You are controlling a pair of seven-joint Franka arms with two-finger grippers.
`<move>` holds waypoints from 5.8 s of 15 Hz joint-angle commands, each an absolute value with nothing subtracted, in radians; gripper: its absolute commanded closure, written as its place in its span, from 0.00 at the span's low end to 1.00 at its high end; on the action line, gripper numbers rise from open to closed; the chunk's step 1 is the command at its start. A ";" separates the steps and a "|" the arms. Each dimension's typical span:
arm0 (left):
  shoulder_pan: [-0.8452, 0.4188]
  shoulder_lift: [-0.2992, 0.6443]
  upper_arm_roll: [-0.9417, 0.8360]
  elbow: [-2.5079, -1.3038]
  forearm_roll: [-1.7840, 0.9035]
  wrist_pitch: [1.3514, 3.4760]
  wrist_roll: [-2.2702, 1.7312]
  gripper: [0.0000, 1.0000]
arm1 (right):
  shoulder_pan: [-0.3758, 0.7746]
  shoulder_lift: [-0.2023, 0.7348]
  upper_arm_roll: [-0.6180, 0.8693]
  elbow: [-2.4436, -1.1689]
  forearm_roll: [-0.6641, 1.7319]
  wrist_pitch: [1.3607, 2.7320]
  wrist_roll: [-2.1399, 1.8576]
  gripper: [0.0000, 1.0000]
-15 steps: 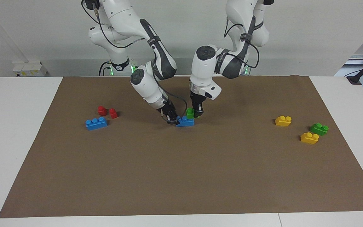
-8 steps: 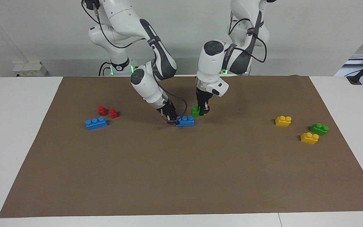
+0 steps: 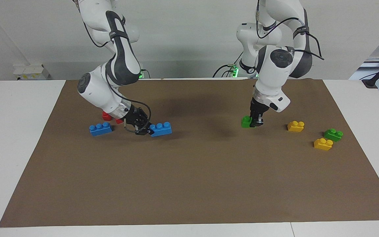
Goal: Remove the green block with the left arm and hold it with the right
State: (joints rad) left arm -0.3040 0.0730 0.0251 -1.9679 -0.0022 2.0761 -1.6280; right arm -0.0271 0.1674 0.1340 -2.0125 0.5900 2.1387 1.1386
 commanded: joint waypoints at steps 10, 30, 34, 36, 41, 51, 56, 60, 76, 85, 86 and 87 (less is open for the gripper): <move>-0.029 0.097 0.015 -2.022 -0.008 2.158 -1.066 1.00 | -0.270 0.297 0.146 -1.950 0.482 2.074 0.947 1.00; 0.069 0.340 0.015 -1.999 -0.006 2.454 -0.956 1.00 | -0.321 0.337 0.149 -1.961 0.494 2.114 0.928 0.08; 0.084 0.344 0.015 -1.999 -0.005 2.459 -0.928 1.00 | -0.321 0.307 0.146 -1.908 0.492 2.019 0.992 0.05; 0.084 0.342 0.015 -1.999 -0.005 2.454 -0.917 0.58 | -0.324 0.278 0.144 -1.902 0.482 1.999 0.993 0.02; 0.087 0.331 0.015 -1.977 -0.005 2.419 -0.914 0.00 | -0.301 0.177 0.149 -1.843 0.312 1.902 0.791 0.00; 0.078 0.215 0.015 -1.904 0.000 2.166 -0.775 0.00 | -0.285 0.066 0.176 -1.694 0.051 1.686 0.148 0.00; 0.072 0.180 0.005 -1.803 0.037 1.967 -0.547 0.00 | -0.238 0.029 0.212 -1.621 -0.006 1.548 0.068 0.01; 0.052 0.111 0.002 -1.795 0.035 1.873 -0.396 0.00 | -0.230 0.040 0.219 -1.546 0.001 1.502 0.034 0.05; 0.012 -0.100 -0.021 -1.732 -0.002 1.497 -0.086 0.00 | -0.244 0.040 0.216 -1.551 -0.008 1.502 0.048 0.10; 0.011 -0.126 -0.037 -1.721 -0.005 1.470 -0.061 0.00 | -0.242 0.040 0.216 -1.554 -0.040 1.522 0.044 0.10; 0.008 -0.126 -0.037 -1.721 -0.005 1.470 -0.063 0.00 | -0.242 0.040 0.216 -1.554 -0.038 1.522 0.044 0.10; 0.005 -0.127 -0.037 -1.721 -0.005 1.470 -0.063 0.00 | -0.242 0.040 0.216 -1.555 -0.038 1.522 0.046 0.10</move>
